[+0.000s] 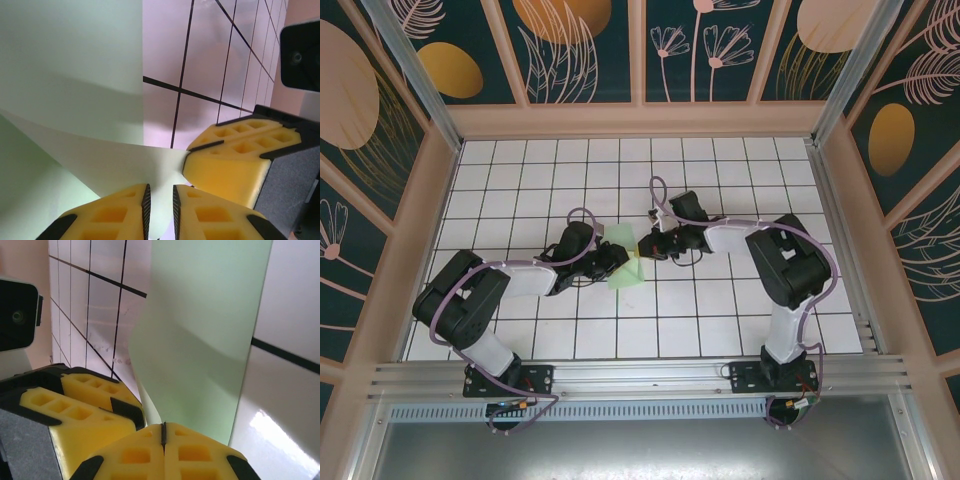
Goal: Fold a paper plane with a square sheet of paper (pick it up from the middle)
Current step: Fold the triangle a second time at the center of the table.
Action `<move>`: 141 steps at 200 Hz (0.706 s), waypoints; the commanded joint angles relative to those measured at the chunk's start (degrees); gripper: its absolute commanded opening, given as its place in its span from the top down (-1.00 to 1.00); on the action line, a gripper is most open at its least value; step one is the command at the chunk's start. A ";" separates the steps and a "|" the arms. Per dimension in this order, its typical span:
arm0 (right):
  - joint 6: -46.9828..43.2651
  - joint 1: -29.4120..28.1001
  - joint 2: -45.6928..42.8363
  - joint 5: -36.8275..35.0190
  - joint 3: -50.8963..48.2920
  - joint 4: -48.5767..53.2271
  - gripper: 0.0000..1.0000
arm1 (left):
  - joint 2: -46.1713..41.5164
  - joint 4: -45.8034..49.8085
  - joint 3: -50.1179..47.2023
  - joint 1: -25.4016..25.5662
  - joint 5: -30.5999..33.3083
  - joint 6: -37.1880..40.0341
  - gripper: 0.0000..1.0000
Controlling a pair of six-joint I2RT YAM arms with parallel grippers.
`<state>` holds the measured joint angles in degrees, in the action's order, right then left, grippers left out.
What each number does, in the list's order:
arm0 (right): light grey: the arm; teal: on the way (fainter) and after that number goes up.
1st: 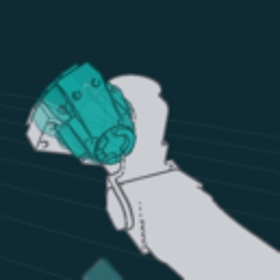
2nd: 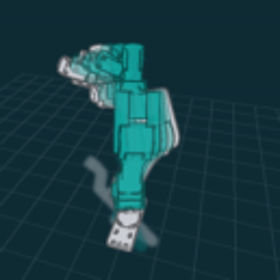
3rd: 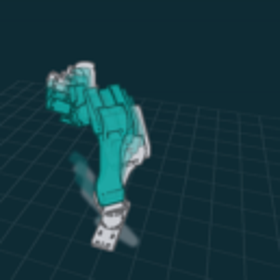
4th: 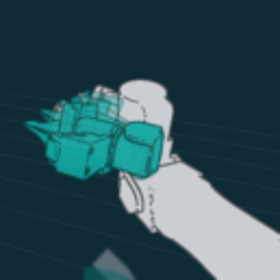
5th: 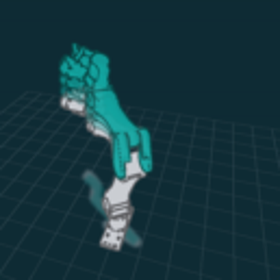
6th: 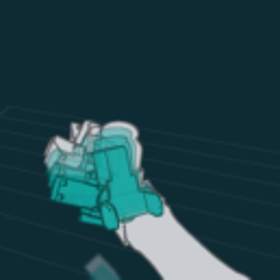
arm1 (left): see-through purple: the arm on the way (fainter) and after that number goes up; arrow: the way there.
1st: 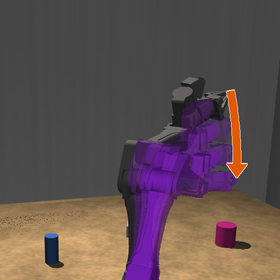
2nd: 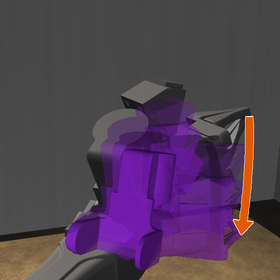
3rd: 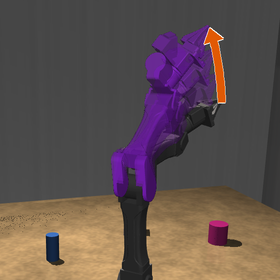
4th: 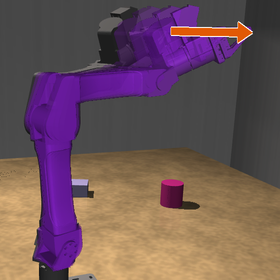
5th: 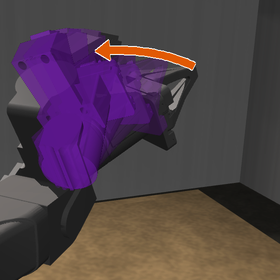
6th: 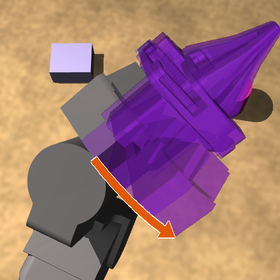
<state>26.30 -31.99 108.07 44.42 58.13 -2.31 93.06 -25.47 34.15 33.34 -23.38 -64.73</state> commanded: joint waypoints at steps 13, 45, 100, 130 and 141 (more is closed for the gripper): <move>-4.67 0.17 2.95 -0.69 3.36 2.41 0.95 | -0.78 -1.17 1.09 0.32 -0.88 1.64 0.57; -5.43 0.29 3.98 -0.79 4.18 3.25 0.95 | 0.23 -1.16 1.88 0.31 -1.31 1.91 0.61; -6.35 0.34 5.35 -1.88 5.33 4.33 0.95 | 2.36 -1.34 3.05 0.28 -2.61 2.40 0.62; -6.86 0.33 6.13 -2.05 5.81 4.64 0.95 | 3.57 -1.58 3.38 0.32 -3.26 2.50 0.63; -6.97 0.31 6.40 -1.98 5.94 4.81 0.95 | 3.84 -1.60 3.46 0.25 -3.39 2.50 0.65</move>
<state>21.23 -31.92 112.92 42.92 62.46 1.17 95.70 -25.61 36.27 33.34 -25.39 -63.46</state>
